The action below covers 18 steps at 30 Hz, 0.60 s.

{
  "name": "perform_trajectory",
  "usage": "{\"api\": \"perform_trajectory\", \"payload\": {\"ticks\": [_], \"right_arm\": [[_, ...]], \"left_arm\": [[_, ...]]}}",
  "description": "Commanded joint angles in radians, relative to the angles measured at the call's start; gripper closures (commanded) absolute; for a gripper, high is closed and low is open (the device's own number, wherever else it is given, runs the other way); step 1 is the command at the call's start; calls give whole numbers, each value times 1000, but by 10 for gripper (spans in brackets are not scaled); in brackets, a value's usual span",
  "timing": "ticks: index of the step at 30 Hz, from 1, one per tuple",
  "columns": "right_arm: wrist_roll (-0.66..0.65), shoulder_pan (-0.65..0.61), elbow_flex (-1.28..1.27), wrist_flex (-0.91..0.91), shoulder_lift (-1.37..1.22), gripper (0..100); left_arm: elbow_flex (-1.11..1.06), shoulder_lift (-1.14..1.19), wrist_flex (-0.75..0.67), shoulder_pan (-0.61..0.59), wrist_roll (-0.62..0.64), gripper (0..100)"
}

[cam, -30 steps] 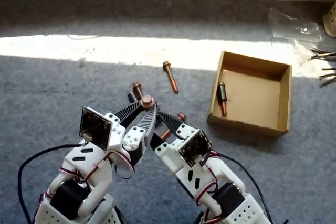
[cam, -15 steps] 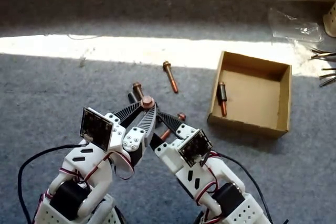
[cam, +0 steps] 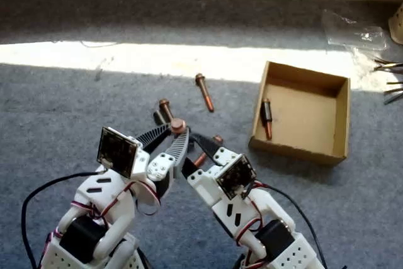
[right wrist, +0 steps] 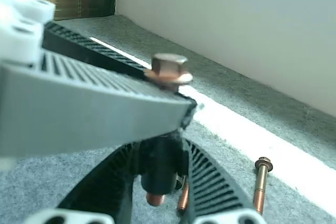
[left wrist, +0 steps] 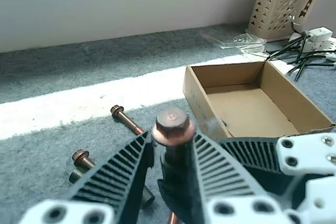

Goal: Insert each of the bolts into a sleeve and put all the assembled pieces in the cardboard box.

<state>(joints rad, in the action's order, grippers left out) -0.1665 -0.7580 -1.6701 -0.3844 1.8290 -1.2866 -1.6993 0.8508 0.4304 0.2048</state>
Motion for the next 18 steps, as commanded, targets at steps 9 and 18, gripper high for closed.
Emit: {"api": "perform_trajectory", "payload": {"ticks": [9,18], "right_arm": [[-3,25,-150,35,8,994],[-3,25,-150,33,8,994]], "left_arm": [[-8,-5,-2,-4,-6,781],[31,-7,-3,-117,-6,776]]}}
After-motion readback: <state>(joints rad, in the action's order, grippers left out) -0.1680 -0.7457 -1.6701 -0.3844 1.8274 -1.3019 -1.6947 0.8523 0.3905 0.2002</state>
